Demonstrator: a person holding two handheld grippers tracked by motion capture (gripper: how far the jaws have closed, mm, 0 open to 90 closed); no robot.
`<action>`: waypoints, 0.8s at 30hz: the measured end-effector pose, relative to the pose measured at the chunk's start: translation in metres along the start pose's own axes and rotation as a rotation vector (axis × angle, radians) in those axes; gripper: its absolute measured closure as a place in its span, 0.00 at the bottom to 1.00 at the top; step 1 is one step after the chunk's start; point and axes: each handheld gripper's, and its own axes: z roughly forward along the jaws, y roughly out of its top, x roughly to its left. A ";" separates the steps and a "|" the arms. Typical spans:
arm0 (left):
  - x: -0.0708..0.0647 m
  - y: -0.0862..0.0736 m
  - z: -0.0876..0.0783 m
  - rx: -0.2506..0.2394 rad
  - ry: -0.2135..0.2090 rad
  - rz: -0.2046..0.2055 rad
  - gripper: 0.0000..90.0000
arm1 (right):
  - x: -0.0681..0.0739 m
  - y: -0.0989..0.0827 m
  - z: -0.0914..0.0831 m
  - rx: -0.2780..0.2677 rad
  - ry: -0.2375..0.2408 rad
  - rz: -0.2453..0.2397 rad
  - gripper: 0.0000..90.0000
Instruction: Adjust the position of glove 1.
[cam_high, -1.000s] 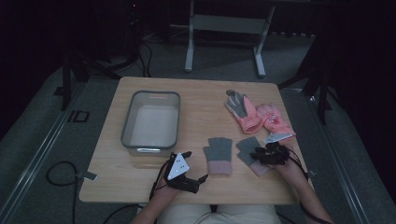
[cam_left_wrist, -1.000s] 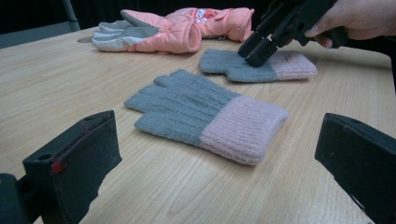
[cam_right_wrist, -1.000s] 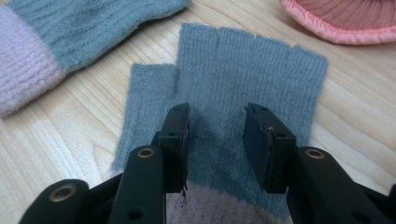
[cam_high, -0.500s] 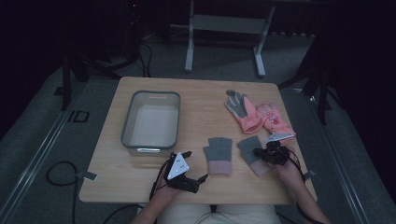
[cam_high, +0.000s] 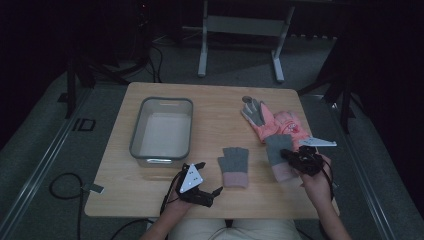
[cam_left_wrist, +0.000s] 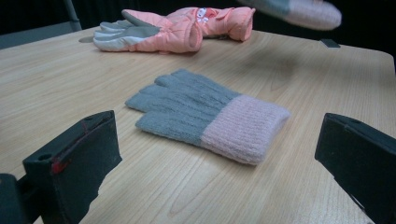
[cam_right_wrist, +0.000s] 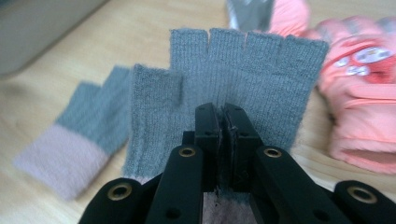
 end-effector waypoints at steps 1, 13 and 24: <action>0.000 0.000 0.000 0.000 -0.002 0.000 0.00 | 0.004 0.000 -0.003 -0.019 -0.042 -0.005 0.95; -0.001 0.000 0.000 0.001 -0.002 0.005 0.00 | 0.020 -0.012 -0.006 -0.036 -0.153 0.081 0.95; -0.001 0.000 0.000 -0.001 -0.002 0.007 0.00 | 0.018 -0.039 0.029 0.035 -0.201 0.144 0.95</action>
